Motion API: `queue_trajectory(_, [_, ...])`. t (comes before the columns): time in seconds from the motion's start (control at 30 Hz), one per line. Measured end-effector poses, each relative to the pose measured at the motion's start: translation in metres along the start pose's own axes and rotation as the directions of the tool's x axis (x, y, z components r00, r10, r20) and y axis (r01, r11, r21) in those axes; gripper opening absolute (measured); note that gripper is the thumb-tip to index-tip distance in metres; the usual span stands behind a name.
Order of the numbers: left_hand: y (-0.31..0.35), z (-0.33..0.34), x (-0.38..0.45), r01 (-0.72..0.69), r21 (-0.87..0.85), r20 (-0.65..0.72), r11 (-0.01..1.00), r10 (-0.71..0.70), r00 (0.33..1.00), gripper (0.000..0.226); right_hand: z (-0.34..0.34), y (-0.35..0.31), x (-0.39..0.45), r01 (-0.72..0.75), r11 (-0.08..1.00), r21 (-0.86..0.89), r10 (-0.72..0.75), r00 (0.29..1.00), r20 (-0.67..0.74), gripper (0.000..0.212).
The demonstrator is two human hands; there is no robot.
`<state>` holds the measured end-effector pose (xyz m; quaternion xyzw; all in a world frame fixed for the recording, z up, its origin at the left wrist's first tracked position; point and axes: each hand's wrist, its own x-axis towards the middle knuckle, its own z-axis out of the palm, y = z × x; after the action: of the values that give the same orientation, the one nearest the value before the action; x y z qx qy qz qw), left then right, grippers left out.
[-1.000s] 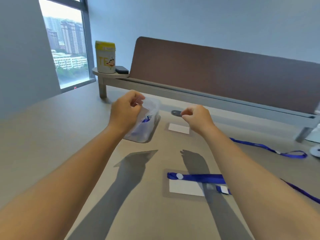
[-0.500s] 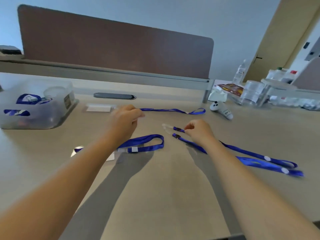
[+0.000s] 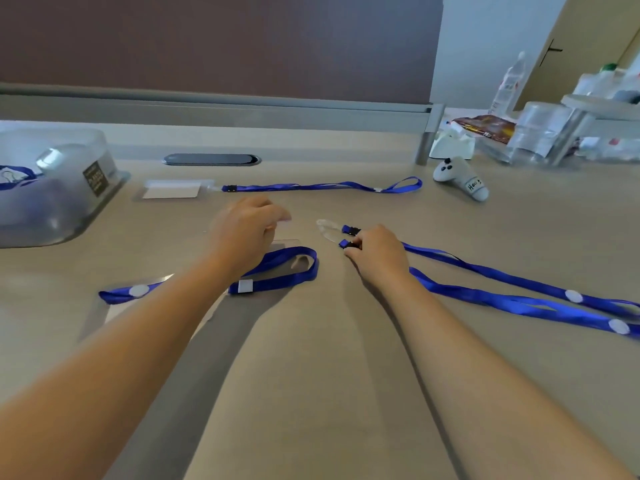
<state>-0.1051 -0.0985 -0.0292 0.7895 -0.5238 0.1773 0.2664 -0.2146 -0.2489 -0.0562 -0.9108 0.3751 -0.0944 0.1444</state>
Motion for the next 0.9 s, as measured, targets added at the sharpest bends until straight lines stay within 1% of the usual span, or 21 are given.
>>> queue_trajectory(0.07, [-0.001,0.001,0.002,0.030,-0.013,0.004,0.999,-0.030,1.000,0.028,-0.002,0.000,0.003,-0.033,0.996,0.085,0.031,0.999,0.020,0.028])
queue_trajectory(0.1, [-0.001,0.001,0.003,0.043,-0.020,-0.009,0.999,-0.043,0.999,0.028,-0.004,-0.001,0.004,-0.041,0.989,0.142,0.037,0.999,0.034,0.023])
queue_trajectory(0.17, [0.000,-0.002,0.004,0.074,-0.061,-0.062,0.995,-0.078,0.995,0.026,-0.012,-0.003,0.003,-0.049,0.958,0.283,0.039,0.998,0.044,0.008])
queue_trajectory(0.2, [0.001,-0.004,0.005,0.101,-0.095,-0.092,0.990,-0.109,0.990,0.024,-0.015,-0.005,0.002,-0.057,0.934,0.353,0.043,0.998,0.046,0.006])
queue_trajectory(0.3, [0.002,-0.010,0.009,0.184,-0.200,-0.135,0.962,-0.213,0.968,0.020,-0.024,-0.017,0.001,-0.069,0.800,0.597,0.044,0.997,0.057,0.011])
queue_trajectory(0.33, [0.003,-0.013,0.010,0.209,-0.233,-0.141,0.950,-0.246,0.959,0.019,-0.028,-0.022,-0.001,-0.055,0.763,0.644,0.031,0.998,0.049,0.015])
queue_trajectory(0.4, [0.007,-0.019,0.014,0.264,-0.301,-0.167,0.916,-0.324,0.931,0.017,-0.036,-0.032,-0.003,0.022,0.760,0.649,-0.028,1.000,-0.001,0.022])
queue_trajectory(0.47, [0.011,-0.026,0.016,0.312,-0.360,-0.192,0.879,-0.397,0.898,0.013,-0.043,-0.041,-0.004,0.122,0.781,0.613,-0.094,0.993,-0.078,0.025])
queue_trajectory(0.5, [0.013,-0.028,0.017,0.331,-0.381,-0.195,0.863,-0.425,0.884,0.012,-0.045,-0.045,-0.005,0.145,0.779,0.610,-0.105,0.989,-0.102,0.025])
queue_trajectory(0.63, [0.012,-0.035,0.016,0.399,-0.465,-0.173,0.790,-0.524,0.834,0.011,-0.052,-0.061,-0.007,0.180,0.746,0.641,-0.116,0.983,-0.141,0.014])
queue_trajectory(0.7, [0.010,-0.037,0.015,0.411,-0.478,-0.168,0.776,-0.540,0.825,0.008,-0.052,-0.067,-0.007,0.189,0.732,0.654,-0.116,0.981,-0.154,0.015])
queue_trajectory(0.77, [0.009,-0.039,0.015,0.426,-0.486,-0.161,0.763,-0.558,0.814,0.001,-0.053,-0.072,-0.007,0.160,0.694,0.702,-0.092,0.987,-0.135,0.017])
queue_trajectory(0.87, [0.007,-0.043,0.015,0.455,-0.526,-0.118,0.718,-0.592,0.797,0.011,-0.054,-0.079,-0.008,0.130,0.649,0.750,-0.081,0.992,-0.102,0.012])
queue_trajectory(0.9, [0.007,-0.043,0.016,0.463,-0.548,-0.099,0.697,-0.603,0.791,0.014,-0.053,-0.082,-0.008,0.139,0.650,0.748,-0.083,0.990,-0.112,0.016])
